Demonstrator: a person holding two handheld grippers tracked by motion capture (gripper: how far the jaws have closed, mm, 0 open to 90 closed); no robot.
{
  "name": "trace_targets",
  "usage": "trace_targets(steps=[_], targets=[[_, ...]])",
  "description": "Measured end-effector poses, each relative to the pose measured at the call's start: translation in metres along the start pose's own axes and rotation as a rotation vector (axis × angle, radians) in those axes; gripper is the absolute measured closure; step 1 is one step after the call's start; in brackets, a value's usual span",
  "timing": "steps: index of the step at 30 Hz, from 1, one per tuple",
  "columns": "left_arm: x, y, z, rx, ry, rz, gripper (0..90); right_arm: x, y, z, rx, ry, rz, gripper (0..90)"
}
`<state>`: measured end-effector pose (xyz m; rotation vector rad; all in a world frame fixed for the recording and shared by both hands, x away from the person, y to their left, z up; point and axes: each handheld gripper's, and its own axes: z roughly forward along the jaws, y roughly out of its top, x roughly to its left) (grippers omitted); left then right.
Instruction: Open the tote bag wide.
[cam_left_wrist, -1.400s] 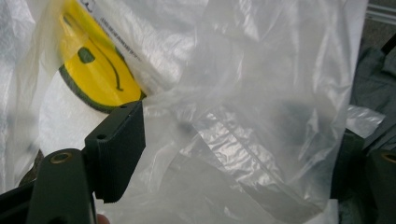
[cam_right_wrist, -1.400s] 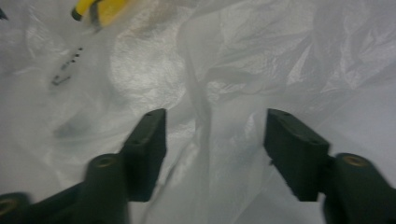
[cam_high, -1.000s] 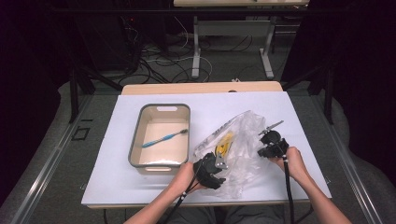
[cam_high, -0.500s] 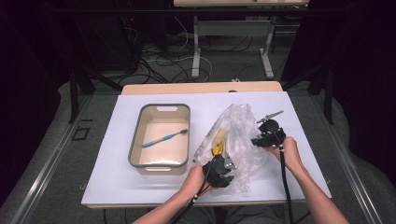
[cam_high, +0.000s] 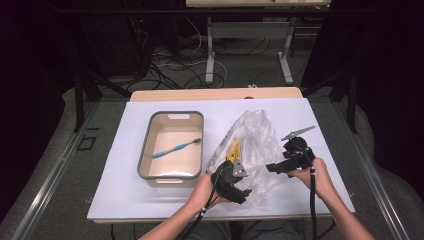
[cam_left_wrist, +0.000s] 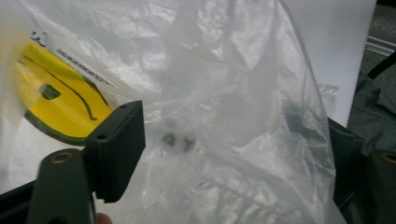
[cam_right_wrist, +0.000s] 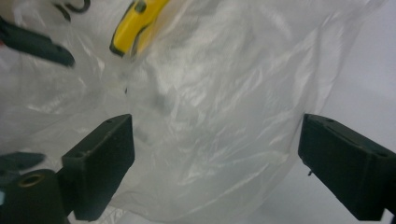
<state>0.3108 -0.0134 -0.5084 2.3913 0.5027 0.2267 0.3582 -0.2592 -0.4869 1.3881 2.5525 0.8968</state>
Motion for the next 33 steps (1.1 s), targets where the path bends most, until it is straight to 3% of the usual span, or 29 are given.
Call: trace_targets(steps=[4, 9, 12, 14, 16, 17, 18, 19, 20, 21, 22, 23, 24, 26, 33], targets=[[0.003, 0.0, -0.012, -0.027, -0.002, -0.01, 18.6, 0.002, -0.012, 0.012, 0.067, 0.004, 0.003, 7.8], [0.008, 0.002, -0.024, -0.063, -0.001, -0.034, 17.0, 0.005, -0.026, 0.031, 0.116, 0.018, 0.018, 17.8], [0.012, 0.002, -0.03, -0.075, 0.013, -0.051, 16.8, 0.008, -0.03, 0.037, 0.14, 0.007, -0.001, 31.4], [0.014, 0.002, -0.03, -0.072, 0.034, -0.046, 16.8, 0.008, -0.031, 0.042, 0.108, 0.0, -0.045, 40.3], [0.015, 0.0, -0.03, -0.064, 0.044, -0.052, 16.7, 0.01, -0.029, 0.041, 0.138, -0.043, -0.048, 52.2], [0.015, 0.0, -0.029, -0.068, 0.046, -0.064, 16.6, 0.008, -0.03, 0.042, 0.117, -0.052, -0.064, 57.8], [0.017, -0.001, -0.03, -0.047, 0.035, -0.06, 16.5, 0.008, -0.028, 0.039, 0.146, -0.061, -0.052, 63.5], [0.017, -0.002, -0.028, -0.058, 0.051, -0.068, 16.6, 0.005, -0.03, 0.04, 0.118, -0.068, -0.065, 67.7], [0.018, -0.002, -0.028, -0.031, 0.048, -0.059, 16.5, 0.002, -0.029, 0.04, 0.112, -0.066, -0.06, 72.4], [0.02, -0.002, -0.027, -0.019, 0.051, -0.057, 16.5, 0.002, -0.03, 0.042, 0.072, -0.061, -0.034, 76.5], [0.02, -0.003, -0.025, -0.028, 0.061, -0.062, 16.4, 0.0, -0.028, 0.04, 0.102, -0.072, -0.046, 80.1], [0.021, -0.004, -0.024, -0.005, 0.053, -0.055, 16.4, -0.002, -0.028, 0.041, 0.091, -0.074, -0.048, 82.1], [0.021, -0.004, -0.022, 0.003, 0.049, -0.06, 16.4, -0.003, -0.027, 0.041, 0.095, -0.109, -0.043, 83.9], [0.022, -0.005, -0.02, 0.009, 0.055, -0.057, 16.5, -0.007, -0.025, 0.041, 0.093, -0.115, -0.05, 86.3], [0.022, -0.007, -0.012, 0.032, 0.066, -0.047, 16.6, -0.029, -0.017, 0.038, 0.06, -0.253, -0.073, 87.8]])
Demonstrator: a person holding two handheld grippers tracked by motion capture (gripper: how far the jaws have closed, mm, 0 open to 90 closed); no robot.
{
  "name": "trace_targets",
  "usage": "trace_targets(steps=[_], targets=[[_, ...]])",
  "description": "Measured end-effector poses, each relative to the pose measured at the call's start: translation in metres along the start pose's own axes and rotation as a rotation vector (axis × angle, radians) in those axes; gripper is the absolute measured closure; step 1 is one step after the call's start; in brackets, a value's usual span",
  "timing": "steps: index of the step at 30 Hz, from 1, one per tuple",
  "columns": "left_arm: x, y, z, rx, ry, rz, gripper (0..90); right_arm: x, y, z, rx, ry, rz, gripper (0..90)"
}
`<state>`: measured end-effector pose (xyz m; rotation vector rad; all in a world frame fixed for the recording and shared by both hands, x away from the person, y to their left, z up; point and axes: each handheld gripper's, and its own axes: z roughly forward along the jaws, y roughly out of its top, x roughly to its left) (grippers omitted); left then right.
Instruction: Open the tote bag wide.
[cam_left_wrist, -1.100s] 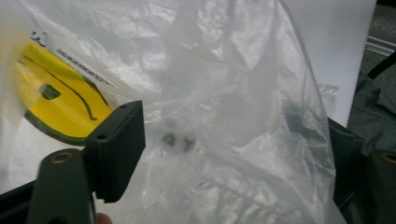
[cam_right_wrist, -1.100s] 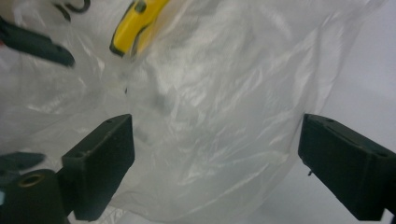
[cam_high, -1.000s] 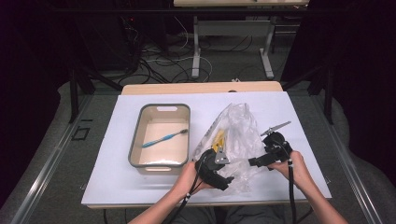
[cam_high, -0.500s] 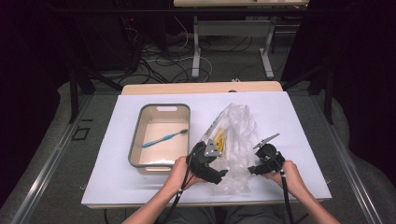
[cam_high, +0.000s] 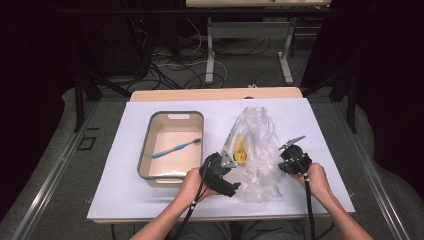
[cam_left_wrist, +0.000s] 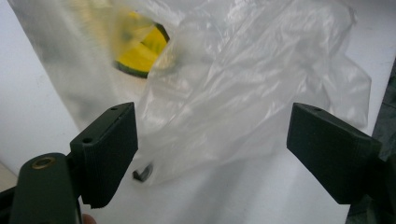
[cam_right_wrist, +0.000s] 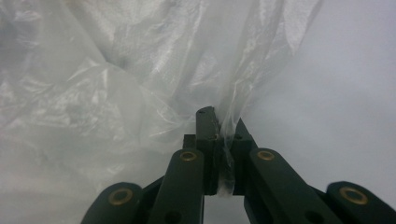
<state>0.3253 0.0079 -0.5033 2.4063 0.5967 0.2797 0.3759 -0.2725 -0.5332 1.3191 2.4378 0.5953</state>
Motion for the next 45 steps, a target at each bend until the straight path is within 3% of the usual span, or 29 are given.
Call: trace_targets(steps=[1, 2, 4, 6, 12, 15, 17, 19, 21, 23, 24, 26, 28, 30, 32, 36, 40, 41, 43, 45], targets=[[0.0, 0.0, 0.002, -0.001, -0.01, -0.009, 16.7, -0.004, 0.001, -0.001, -0.006, -0.003, 0.006, 87.4], [-0.001, 0.0, 0.004, 0.004, 0.006, -0.005, 16.8, -0.006, 0.002, -0.001, -0.014, -0.002, 0.025, 86.0], [-0.002, 0.0, 0.008, 0.006, -0.01, 0.004, 17.7, -0.011, 0.004, -0.001, -0.026, -0.008, 0.038, 78.7], [-0.005, -0.001, 0.014, 0.023, 0.01, 0.027, 22.5, -0.014, 0.004, -0.005, -0.043, 0.005, 0.034, 66.3], [-0.011, -0.006, 0.028, 0.043, -0.042, 0.05, 57.1, -0.006, 0.006, -0.032, -0.092, 0.101, 0.079, 29.9], [-0.016, -0.007, 0.033, 0.047, -0.058, 0.053, 67.8, 0.004, 0.003, -0.037, -0.051, 0.167, 0.078, 21.3], [-0.019, -0.007, 0.036, 0.058, -0.068, 0.06, 71.9, 0.012, 0.001, -0.031, -0.005, 0.179, 0.072, 18.4], [-0.023, -0.008, 0.038, 0.065, -0.088, 0.06, 74.9, 0.015, -0.002, -0.021, 0.047, 0.19, 0.056, 18.2], [-0.027, -0.009, 0.04, 0.071, -0.104, 0.068, 77.4, 0.015, -0.004, -0.012, 0.066, 0.178, 0.028, 31.9], [-0.032, -0.009, 0.041, 0.074, -0.117, 0.082, 78.5, 0.017, -0.004, -0.009, 0.09, 0.15, 0.062, 44.7], [-0.034, -0.008, 0.041, 0.078, -0.116, 0.094, 78.8, 0.014, -0.004, -0.007, 0.071, 0.131, 0.025, 50.1], [-0.037, -0.006, 0.039, 0.067, -0.123, 0.095, 78.3, 0.013, -0.005, -0.006, 0.06, 0.125, 0.02, 58.9], [-0.038, -0.003, 0.034, 0.052, -0.109, 0.095, 74.6, 0.012, -0.005, -0.004, 0.043, 0.117, 0.009, 63.5], [-0.036, 0.0, 0.027, 0.036, -0.088, 0.087, 64.0, 0.009, -0.005, -0.005, 0.049, 0.096, -0.009, 67.3], [-0.033, 0.003, 0.02, 0.02, -0.076, 0.074, 54.5, 0.007, -0.004, -0.005, 0.045, 0.083, -0.017, 68.7], [-0.024, 0.008, 0.005, -0.039, -0.01, 0.019, 37.0, -0.001, -0.003, -0.006, 0.046, 0.029, -0.014, 68.8], [-0.015, 0.015, -0.002, -0.107, 0.032, -0.054, 31.5, -0.01, 0.0, -0.007, 0.035, 0.019, -0.002, 63.6], [-0.012, 0.018, -0.005, -0.108, 0.036, -0.058, 30.8, -0.013, 0.001, -0.01, 0.047, 0.018, -0.008, 61.4], [-0.01, 0.024, -0.008, -0.126, 0.059, -0.063, 30.3, -0.014, 0.003, -0.011, 0.018, 0.025, -0.002, 56.6], [-0.008, 0.029, -0.008, -0.138, 0.099, -0.066, 30.0, -0.015, 0.004, -0.016, 0.013, 0.032, 0.002, 52.5]])
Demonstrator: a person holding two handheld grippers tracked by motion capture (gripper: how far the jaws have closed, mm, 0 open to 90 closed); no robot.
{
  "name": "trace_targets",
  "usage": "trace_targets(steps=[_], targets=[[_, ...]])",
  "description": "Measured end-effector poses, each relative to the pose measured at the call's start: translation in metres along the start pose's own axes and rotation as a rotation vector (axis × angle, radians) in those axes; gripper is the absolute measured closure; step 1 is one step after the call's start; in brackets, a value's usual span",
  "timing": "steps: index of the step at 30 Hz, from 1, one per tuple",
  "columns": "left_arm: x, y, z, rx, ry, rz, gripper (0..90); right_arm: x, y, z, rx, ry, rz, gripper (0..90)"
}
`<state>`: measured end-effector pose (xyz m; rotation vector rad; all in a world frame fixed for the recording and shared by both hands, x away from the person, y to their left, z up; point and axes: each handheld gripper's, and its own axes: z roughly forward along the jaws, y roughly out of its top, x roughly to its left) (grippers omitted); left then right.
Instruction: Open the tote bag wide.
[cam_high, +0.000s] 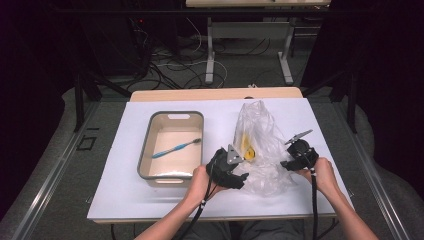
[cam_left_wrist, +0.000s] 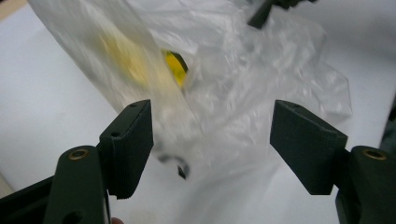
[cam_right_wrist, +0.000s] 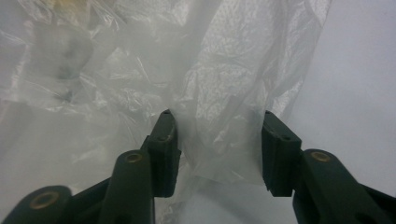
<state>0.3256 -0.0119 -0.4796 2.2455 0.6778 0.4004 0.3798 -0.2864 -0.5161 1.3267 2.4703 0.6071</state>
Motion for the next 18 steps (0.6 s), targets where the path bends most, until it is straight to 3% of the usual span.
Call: trace_targets(steps=[3, 4, 9, 13, 16, 18], targets=[[0.003, 0.005, 0.007, 0.008, 0.077, -0.009, 30.4, -0.002, 0.002, -0.006, -0.02, -0.001, 0.002, 46.3], [0.005, 0.006, 0.011, 0.016, 0.086, -0.022, 30.6, -0.002, 0.003, -0.009, -0.024, -0.003, 0.025, 44.6], [0.007, 0.008, 0.036, 0.066, 0.159, -0.059, 32.0, -0.004, 0.006, -0.027, -0.074, -0.005, 0.021, 37.4], [0.007, 0.005, 0.056, 0.103, 0.164, -0.075, 36.2, -0.001, 0.01, -0.039, -0.112, -0.009, 0.022, 33.8], [0.007, 0.0, 0.068, 0.117, 0.16, -0.083, 44.2, 0.003, 0.011, -0.043, -0.112, -0.008, 0.01, 30.9], [0.008, -0.005, 0.074, 0.128, 0.147, -0.081, 50.9, 0.006, 0.011, -0.039, -0.099, 0.021, 0.009, 32.2]])
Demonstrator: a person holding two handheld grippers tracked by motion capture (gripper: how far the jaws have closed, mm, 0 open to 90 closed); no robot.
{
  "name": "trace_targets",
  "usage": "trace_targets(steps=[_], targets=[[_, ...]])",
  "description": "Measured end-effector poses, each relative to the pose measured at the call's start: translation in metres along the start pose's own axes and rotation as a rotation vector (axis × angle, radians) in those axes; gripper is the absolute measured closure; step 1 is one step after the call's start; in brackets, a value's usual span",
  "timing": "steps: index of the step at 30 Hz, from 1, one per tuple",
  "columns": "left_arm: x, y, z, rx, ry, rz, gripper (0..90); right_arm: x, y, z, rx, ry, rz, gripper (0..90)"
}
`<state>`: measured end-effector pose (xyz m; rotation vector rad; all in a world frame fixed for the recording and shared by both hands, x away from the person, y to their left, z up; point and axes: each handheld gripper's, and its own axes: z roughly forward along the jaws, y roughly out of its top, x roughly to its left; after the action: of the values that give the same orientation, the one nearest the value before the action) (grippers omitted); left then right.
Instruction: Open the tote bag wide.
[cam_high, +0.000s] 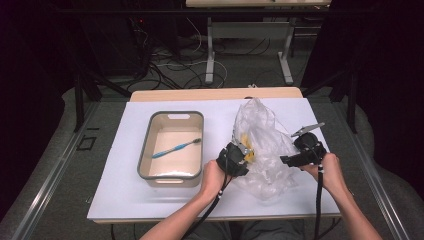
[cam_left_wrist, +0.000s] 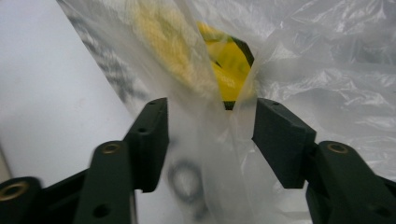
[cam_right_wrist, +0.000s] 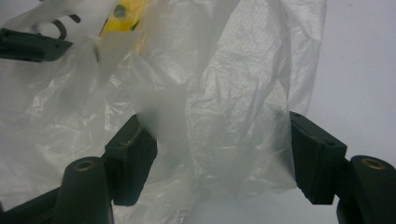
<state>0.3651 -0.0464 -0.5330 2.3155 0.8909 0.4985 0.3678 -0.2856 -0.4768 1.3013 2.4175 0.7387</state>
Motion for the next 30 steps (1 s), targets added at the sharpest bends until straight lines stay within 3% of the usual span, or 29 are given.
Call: trace_targets(steps=[4, 5, 9, 11, 16, 19, 21, 22, 23, 26, 30], targets=[[0.0, -0.012, 0.013, 0.033, -0.039, -0.002, 67.9, -0.001, -0.005, 0.021, 0.055, 0.02, 0.006, 41.2], [0.0, -0.015, 0.013, 0.011, -0.054, -0.004, 73.0, -0.002, -0.007, 0.026, 0.074, 0.027, 0.01, 44.1], [-0.003, -0.018, 0.009, 0.022, -0.081, 0.03, 87.9, -0.004, -0.01, 0.045, 0.105, 0.028, 0.021, 53.0], [-0.004, -0.021, 0.005, 0.026, -0.096, 0.043, 89.2, -0.003, -0.011, 0.052, 0.109, 0.029, 0.017, 53.9], [-0.006, -0.036, -0.011, 0.035, -0.137, 0.055, 89.6, 0.002, -0.01, 0.059, 0.088, 0.074, -0.05, 53.5], [-0.011, -0.045, -0.024, 0.036, -0.133, 0.079, 89.5, 0.01, -0.009, 0.063, 0.093, 0.104, -0.076, 52.3], [-0.014, -0.049, -0.029, 0.017, -0.145, 0.065, 89.3, 0.012, -0.008, 0.065, 0.102, 0.102, -0.093, 50.1], [-0.014, -0.05, -0.031, 0.007, -0.144, 0.057, 89.0, 0.013, -0.007, 0.064, 0.105, 0.126, -0.096, 48.8], [-0.015, -0.05, -0.032, 0.003, -0.141, 0.056, 88.6, 0.013, -0.007, 0.064, 0.097, 0.112, -0.092, 47.0], [-0.015, -0.05, -0.033, -0.016, -0.141, 0.048, 86.6, 0.011, -0.003, 0.052, 0.088, 0.114, -0.075, 37.8], [-0.017, -0.049, -0.029, -0.028, -0.163, 0.03, 86.7, 0.006, 0.003, 0.025, 0.012, 0.115, -0.047, 28.1]])
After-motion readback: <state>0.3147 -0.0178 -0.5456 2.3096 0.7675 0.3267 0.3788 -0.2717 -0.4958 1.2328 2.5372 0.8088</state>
